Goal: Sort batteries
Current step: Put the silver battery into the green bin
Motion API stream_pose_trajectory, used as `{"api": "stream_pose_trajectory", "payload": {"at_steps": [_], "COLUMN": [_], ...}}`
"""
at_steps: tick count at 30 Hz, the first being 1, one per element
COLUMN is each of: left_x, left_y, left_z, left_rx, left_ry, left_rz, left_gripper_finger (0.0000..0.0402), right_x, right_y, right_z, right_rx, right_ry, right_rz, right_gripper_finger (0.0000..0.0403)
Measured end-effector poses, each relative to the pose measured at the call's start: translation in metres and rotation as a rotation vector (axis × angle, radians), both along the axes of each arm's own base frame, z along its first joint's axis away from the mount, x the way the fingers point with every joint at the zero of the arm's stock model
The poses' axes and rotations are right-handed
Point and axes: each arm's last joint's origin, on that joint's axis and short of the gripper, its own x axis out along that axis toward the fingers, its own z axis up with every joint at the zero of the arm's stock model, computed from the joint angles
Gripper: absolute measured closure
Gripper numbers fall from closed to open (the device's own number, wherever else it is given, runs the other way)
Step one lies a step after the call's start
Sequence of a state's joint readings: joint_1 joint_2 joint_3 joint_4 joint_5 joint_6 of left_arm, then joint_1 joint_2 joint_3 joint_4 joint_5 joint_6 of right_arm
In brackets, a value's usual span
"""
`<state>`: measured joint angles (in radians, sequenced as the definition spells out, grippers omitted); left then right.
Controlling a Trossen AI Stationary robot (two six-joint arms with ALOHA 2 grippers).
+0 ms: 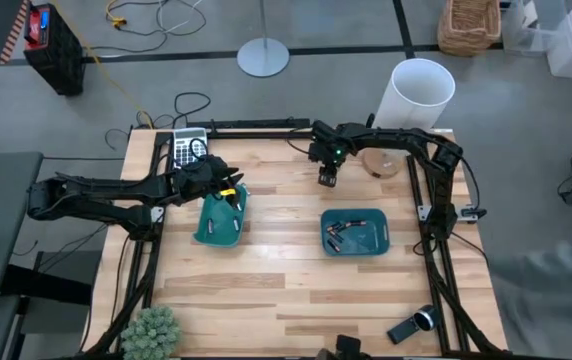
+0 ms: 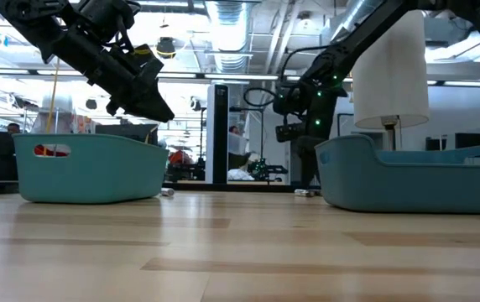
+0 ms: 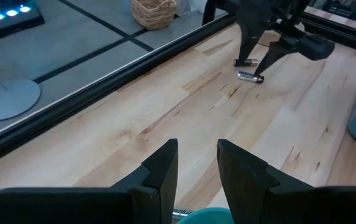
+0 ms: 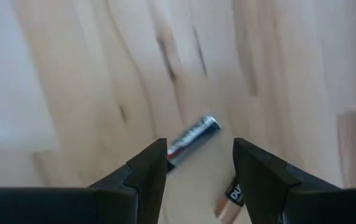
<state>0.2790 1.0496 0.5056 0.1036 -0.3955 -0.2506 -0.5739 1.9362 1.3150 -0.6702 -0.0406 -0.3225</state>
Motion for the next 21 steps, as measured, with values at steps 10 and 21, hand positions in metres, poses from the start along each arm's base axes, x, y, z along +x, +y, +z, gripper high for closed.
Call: {"api": "stream_pose_trajectory", "payload": {"at_steps": [10,21], "left_x": [0.0,0.0], "left_y": [0.0,0.0], "left_z": [0.0,0.0], "left_rx": [0.003,0.003], "left_ry": [0.002,0.003], "left_rz": [-0.001,-0.001], "left_gripper_finger": [0.0295,0.0295], "right_x": [-0.001,0.002], "right_y": [0.006,0.012], "right_z": [-0.009,-0.009], "right_rx": [0.012,0.018], "right_ry": [-0.012,-0.01], "right_rz": [-0.004,0.006], "right_gripper_finger": [0.02,0.02]}}
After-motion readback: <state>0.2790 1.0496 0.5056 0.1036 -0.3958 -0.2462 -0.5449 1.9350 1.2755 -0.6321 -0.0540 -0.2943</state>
